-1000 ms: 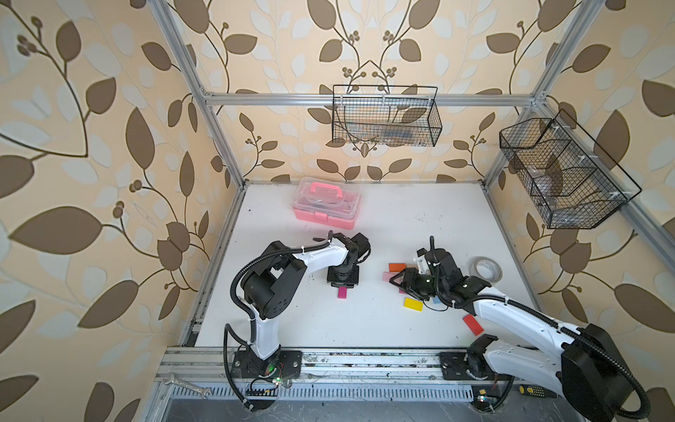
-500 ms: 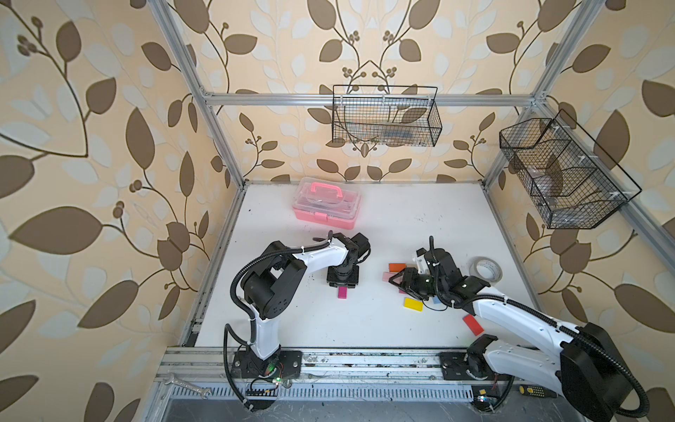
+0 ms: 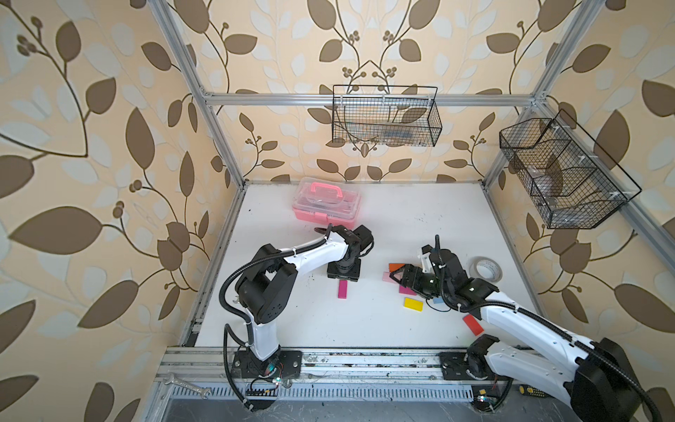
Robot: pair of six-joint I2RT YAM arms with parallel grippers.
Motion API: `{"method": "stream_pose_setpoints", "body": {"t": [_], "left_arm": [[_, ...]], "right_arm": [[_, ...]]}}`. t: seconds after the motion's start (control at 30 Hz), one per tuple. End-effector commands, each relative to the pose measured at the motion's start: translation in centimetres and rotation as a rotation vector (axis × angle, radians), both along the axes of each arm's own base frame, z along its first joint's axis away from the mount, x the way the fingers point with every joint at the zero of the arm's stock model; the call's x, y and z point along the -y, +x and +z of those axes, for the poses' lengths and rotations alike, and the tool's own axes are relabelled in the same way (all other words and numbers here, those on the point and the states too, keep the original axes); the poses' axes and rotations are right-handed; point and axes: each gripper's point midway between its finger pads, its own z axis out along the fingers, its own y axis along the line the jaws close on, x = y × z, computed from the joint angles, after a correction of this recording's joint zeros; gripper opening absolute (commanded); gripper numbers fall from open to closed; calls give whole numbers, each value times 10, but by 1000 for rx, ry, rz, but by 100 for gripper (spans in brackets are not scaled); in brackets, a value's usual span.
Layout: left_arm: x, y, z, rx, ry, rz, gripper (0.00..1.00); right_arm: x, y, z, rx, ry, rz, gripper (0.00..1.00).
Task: Assemble the number 7 with building blocks
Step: Assemble the building block at the center of the board, then pick up the building block from the center of the board.
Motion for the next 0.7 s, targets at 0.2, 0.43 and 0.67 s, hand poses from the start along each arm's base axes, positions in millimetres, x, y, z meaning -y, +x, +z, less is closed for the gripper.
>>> {"method": "stream_pose_setpoints", "body": {"t": [0.2, 0.43, 0.67], "left_arm": [[1, 16, 111, 182, -153, -32, 66], [-3, 45, 126, 197, -325, 39, 67], [4, 55, 125, 188, -394, 61, 73]], "right_arm": [[68, 20, 64, 187, -9, -236, 100], [92, -35, -16, -292, -467, -146, 90], [39, -53, -59, -376, -579, -53, 99]]}}
